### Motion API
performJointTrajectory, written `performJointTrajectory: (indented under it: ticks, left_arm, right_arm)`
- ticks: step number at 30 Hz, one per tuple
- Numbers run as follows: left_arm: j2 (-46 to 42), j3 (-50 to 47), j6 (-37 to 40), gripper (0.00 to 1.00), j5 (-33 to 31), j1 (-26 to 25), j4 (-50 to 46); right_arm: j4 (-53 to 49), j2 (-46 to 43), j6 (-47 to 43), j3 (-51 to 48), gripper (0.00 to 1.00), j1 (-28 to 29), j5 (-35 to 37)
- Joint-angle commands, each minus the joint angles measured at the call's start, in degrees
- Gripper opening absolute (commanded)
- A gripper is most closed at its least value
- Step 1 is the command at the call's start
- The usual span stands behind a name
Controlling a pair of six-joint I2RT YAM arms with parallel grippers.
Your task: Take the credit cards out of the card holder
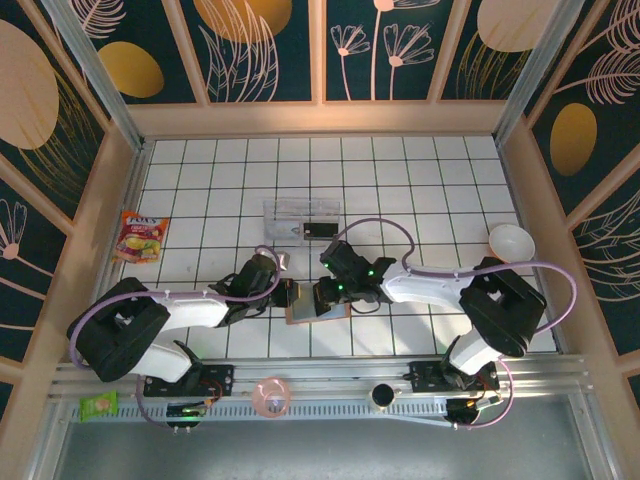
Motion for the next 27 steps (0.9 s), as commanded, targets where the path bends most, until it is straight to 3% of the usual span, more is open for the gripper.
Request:
performJointTrajectory:
  ticks: [1,4,13,19,23,27]
  left_arm:
    - [1.0,0.5,1.0,0.00,1.0,-0.3,-1.4]
    - [0.7,0.7,1.0,0.00,0.9,-0.3,-1.7]
    - [-0.7,2.8,1.6,0.01,1.4,-0.3,-3.9]
    - [-6.8,4.1,1.4,0.33,-0.6,-0.2,-7.9]
    - [-12.2,3.5,0.3,0.57,-2.8,0.0,-10.7]
    - [-16.9,2.2,-1.3,0.69,-5.1,0.5,-13.7]
  right_arm:
    - [-1.2,-0.2,-1.6,0.0,0.03,0.3,2.0]
    - [-3.3,-3.5,-5.1,1.4,0.00,-0.2,5.8]
    - [-3.8,-14.6,-27.3,8.3,0.00,-1.5,11.8]
    - [-2.2,-14.9,-41.3,13.8,0.00,-5.3,11.3]
    - [-6.9,-12.7,-54.8,17.6,0.00,-7.9,3.2]
    - [-18.3,-6.2,-64.3,26.5,0.00,-10.3,-5.7]
